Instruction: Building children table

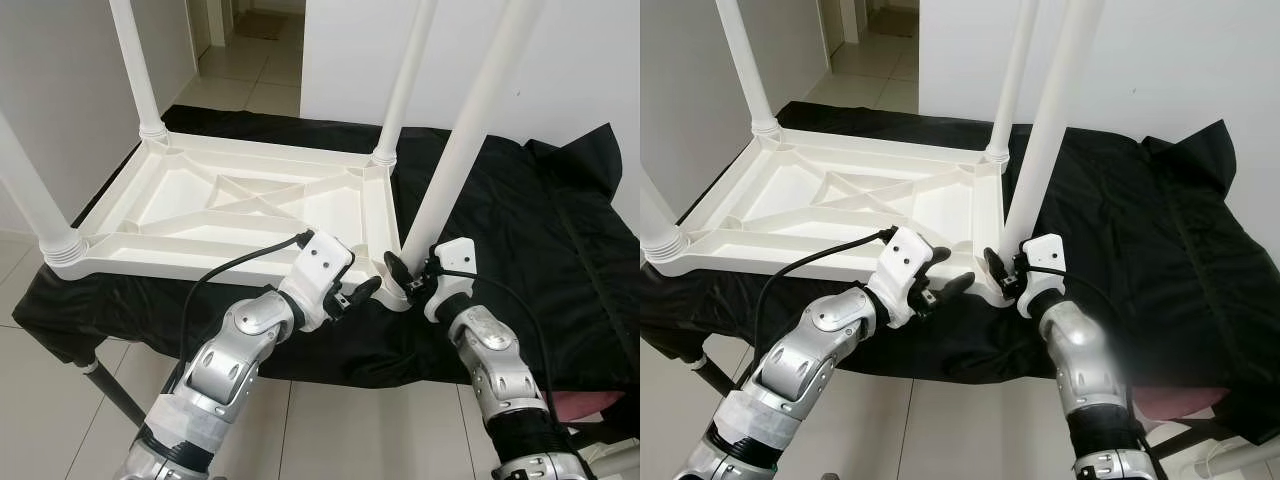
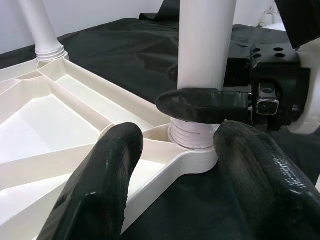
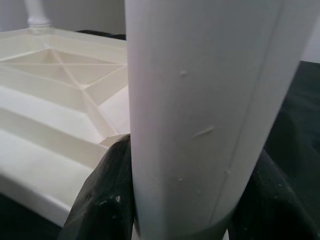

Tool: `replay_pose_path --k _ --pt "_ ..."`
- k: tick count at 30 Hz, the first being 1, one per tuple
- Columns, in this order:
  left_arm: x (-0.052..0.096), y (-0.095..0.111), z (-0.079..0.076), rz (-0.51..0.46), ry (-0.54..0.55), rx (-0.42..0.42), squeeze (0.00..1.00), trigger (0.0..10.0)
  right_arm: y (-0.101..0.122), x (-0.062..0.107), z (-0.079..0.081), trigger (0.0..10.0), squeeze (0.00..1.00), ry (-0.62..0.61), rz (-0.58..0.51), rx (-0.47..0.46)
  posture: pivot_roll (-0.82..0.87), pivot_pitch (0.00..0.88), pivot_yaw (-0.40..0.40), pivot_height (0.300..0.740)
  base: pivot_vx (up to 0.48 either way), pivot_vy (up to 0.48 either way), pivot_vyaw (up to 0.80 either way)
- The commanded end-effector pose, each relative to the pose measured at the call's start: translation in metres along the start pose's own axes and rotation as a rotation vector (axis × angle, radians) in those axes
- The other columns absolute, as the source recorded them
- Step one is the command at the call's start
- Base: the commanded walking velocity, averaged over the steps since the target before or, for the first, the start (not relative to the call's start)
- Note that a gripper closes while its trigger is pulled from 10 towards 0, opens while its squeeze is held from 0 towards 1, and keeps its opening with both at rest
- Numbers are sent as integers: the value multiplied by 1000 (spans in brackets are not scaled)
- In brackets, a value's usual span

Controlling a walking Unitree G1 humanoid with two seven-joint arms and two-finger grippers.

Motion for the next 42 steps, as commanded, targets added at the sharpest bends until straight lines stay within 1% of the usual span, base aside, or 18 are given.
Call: replay_pose_path --k 1,2,5,7,8,10,13,17,21,22,23,24,31,34,38,39,40,42 --pt "1 -5 0 16 5 2 0 10000 -4 1 5 10000 0 -64 35 -23 -4 0 -50 740 0 0 0" --pt "1 -5 0 16 5 2 0 10000 -4 1 5 10000 0 -64 35 -23 -4 0 -50 740 0 0 0" --pt "1 -5 1 14 9 0 0 10000 -2 4 6 10000 0 -203 49 -55 2 0 -53 740 0 0 0" --pt "1 -4 2 13 10 -1 0 10000 -2 4 6 10000 0 -225 52 -55 2 0 -53 740 0 0 0" --pt "1 -5 3 14 16 -2 0 10000 0 7 9 10000 0 -306 51 -60 5 0 -57 740 0 0 0" --pt "1 -5 3 14 16 -2 0 10000 0 7 9 10000 0 -306 51 -60 5 0 -57 740 0 0 0" --pt "1 -5 4 14 23 -6 0 10000 0 9 12 10000 0 -399 71 -97 11 0 -61 740 0 0 0" --pt "1 -5 5 10 34 -2 0 10000 2 6 23 10000 0 -402 78 -137 12 0 -57 740 0 0 0" --pt "1 -4 4 10 24 -4 0 10000 6 6 21 10000 0 -378 56 -114 13 0 -57 740 0 0 0" --pt "1 -4 4 11 24 -5 0 10000 6 6 20 10000 341 -375 53 -112 13 0 -56 740 0 0 0" --pt "1 -4 4 11 24 -5 0 10000 6 6 20 10000 341 -375 53 -112 13 0 -56 740 0 0 0" --pt "1 -4 5 14 28 -4 0 10000 8 7 18 10000 1000 -368 41 -110 13 0 -54 740 0 0 0" --pt "2 -5 4 14 23 -1 0 10000 12 10 11 10000 1000 -319 7 -89 11 0 -54 740 0 0 0" --pt "4 -6 3 20 24 -1 0 10000 11 13 9 10000 1000 -233 -8 -57 14 0 -57 740 0 0 0" --pt "4 -7 4 21 27 2 0 10000 9 15 8 10000 1000 -185 -1 -63 12 0 -56 740 0 0 0" --pt "4 -7 4 22 28 2 0 10000 9 15 9 10000 584 -152 -4 -53 13 0 -58 740 0 0 0" --pt "4 -7 4 23 28 2 0 10000 9 15 10 10000 0 -120 -8 -54 13 0 -57 740 0 0 0" --pt "4 -7 4 25 27 1 0 10000 9 16 10 10000 0 -27 -14 -29 12 0 -53 740 0 0 0"
Point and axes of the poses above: a point about 5 cm out from each wrist's last joint towards the gripper, its own x axis pointing back from the gripper into the wrist, its own y axis along the axis of the wrist's last joint, z = x × y, the point moved 3 cm from there along -x, pointing out of the wrist towards the gripper, and after that the axes turned 6 degrees about x, right-handed, at the moved point
